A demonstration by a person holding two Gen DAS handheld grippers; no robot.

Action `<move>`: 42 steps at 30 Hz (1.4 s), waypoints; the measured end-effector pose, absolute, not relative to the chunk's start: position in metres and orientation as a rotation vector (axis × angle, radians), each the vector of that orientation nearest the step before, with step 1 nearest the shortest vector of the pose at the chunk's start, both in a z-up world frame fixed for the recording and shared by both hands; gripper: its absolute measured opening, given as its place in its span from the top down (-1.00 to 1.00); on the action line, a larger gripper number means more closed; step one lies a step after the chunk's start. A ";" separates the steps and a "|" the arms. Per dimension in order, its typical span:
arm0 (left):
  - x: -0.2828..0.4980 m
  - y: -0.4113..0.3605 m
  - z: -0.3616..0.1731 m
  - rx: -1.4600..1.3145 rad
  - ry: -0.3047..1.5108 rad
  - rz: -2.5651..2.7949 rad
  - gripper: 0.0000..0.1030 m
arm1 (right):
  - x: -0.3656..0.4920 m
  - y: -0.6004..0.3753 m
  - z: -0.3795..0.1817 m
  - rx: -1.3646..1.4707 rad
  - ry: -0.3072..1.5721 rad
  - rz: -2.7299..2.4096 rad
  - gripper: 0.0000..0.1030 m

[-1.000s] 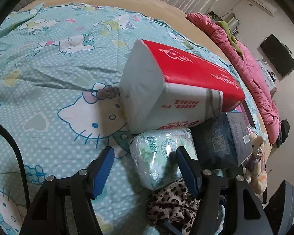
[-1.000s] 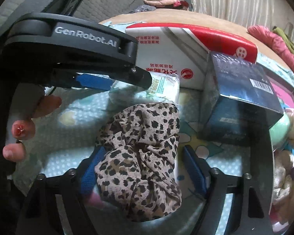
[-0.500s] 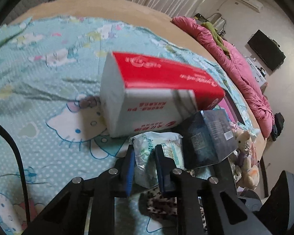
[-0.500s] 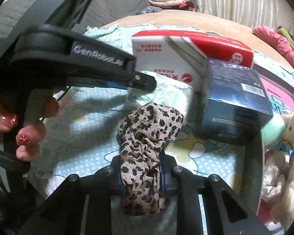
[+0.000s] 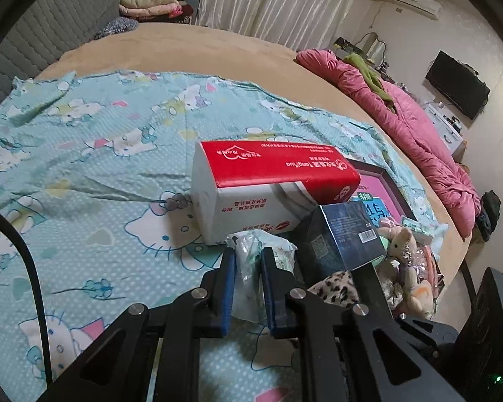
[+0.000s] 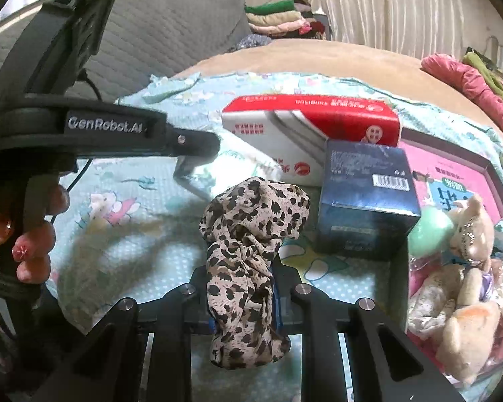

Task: Organize soft objects
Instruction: 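Lift the scrunchie with the right tool while the left carries the white pack toward the box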

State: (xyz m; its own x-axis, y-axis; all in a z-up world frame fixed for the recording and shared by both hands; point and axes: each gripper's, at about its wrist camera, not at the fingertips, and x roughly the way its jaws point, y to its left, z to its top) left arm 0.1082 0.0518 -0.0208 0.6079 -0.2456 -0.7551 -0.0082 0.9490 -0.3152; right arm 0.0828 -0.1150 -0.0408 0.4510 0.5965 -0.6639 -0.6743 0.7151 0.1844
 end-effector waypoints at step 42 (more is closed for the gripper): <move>0.111 -0.116 0.078 -0.117 0.821 -0.320 0.70 | 0.087 -0.325 0.056 0.289 0.512 0.454 0.56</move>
State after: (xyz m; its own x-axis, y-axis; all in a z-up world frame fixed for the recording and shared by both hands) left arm 0.1111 -0.1164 0.0778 0.6366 -0.3246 -0.6995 0.2344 0.9456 -0.2255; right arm 0.0869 -0.3249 0.0562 0.7764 0.4843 -0.4032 -0.3431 0.8616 0.3741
